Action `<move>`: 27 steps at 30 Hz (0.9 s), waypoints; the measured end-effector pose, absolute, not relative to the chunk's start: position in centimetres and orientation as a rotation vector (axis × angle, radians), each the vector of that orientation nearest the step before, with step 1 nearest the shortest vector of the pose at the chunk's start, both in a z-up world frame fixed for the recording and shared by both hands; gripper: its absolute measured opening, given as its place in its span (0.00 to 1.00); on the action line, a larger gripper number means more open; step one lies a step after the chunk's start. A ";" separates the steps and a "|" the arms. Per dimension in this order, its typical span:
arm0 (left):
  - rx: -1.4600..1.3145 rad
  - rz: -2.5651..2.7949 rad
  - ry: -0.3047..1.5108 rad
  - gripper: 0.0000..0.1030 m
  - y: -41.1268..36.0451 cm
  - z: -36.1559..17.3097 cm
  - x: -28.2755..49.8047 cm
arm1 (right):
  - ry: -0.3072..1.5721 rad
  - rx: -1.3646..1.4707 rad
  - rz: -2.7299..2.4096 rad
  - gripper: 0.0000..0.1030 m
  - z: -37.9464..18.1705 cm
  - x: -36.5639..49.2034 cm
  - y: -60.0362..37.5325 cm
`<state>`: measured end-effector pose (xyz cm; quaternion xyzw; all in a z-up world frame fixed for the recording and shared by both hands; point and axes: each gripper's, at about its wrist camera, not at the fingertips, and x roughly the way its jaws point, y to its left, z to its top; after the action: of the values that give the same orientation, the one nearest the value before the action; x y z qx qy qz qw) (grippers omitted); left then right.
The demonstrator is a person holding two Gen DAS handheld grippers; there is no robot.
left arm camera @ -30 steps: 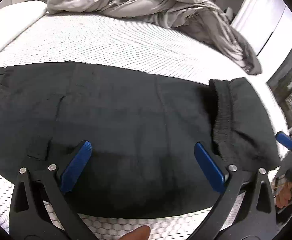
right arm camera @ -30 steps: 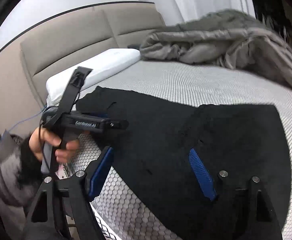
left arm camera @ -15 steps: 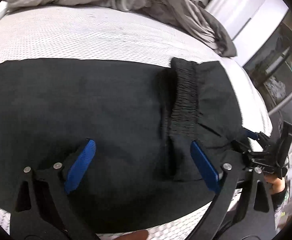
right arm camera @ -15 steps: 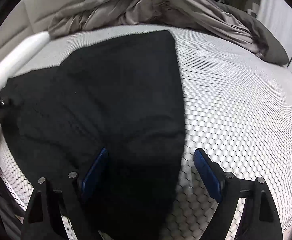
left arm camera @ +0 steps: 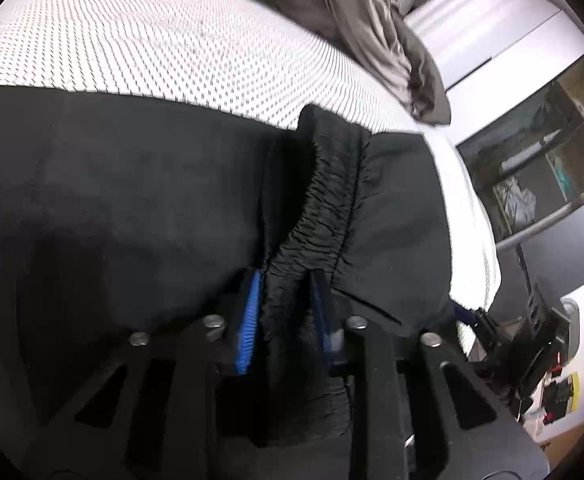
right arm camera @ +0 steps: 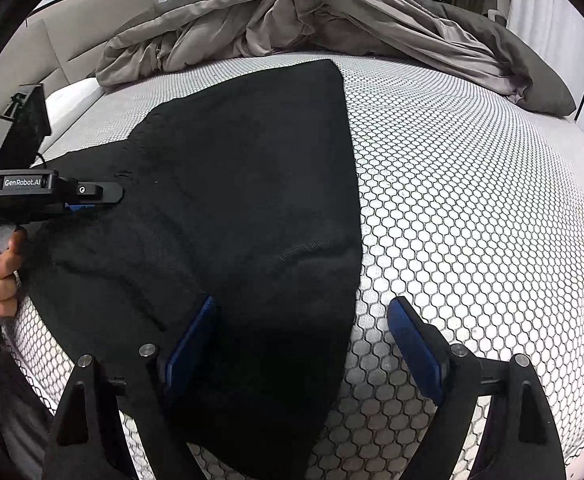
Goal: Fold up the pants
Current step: 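Grasp the elastic waistband with the left tool and lift it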
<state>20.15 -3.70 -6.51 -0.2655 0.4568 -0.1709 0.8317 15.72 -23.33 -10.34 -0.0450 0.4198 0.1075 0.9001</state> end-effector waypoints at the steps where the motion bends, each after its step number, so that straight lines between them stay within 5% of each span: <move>1: -0.560 -0.371 0.942 0.12 -3.6 -6.0 19.9 | 0.868 -0.098 0.219 0.85 -10.3 15.6 -23.6; 14: -0.442 -0.129 0.756 0.06 5.3 -0.6 13.2 | 0.820 -0.163 0.325 0.89 -8.8 17.9 -15.1; 18: -0.390 -0.100 0.935 0.17 6.0 -4.6 13.8 | 0.845 -0.205 0.343 0.89 -9.2 17.3 -15.2; 23: -0.392 -0.071 0.897 0.34 7.3 -3.6 12.8 | 0.894 -0.098 0.361 0.89 -9.1 14.1 -21.0; 27: -0.459 -0.049 0.845 0.37 8.7 -2.4 12.9 | 0.918 0.125 0.408 0.89 -9.9 12.6 -26.0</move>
<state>12.91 8.74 -2.42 -0.2206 0.4065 -0.0236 0.8863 12.58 -26.04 -9.88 0.0598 0.4398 0.1953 0.8745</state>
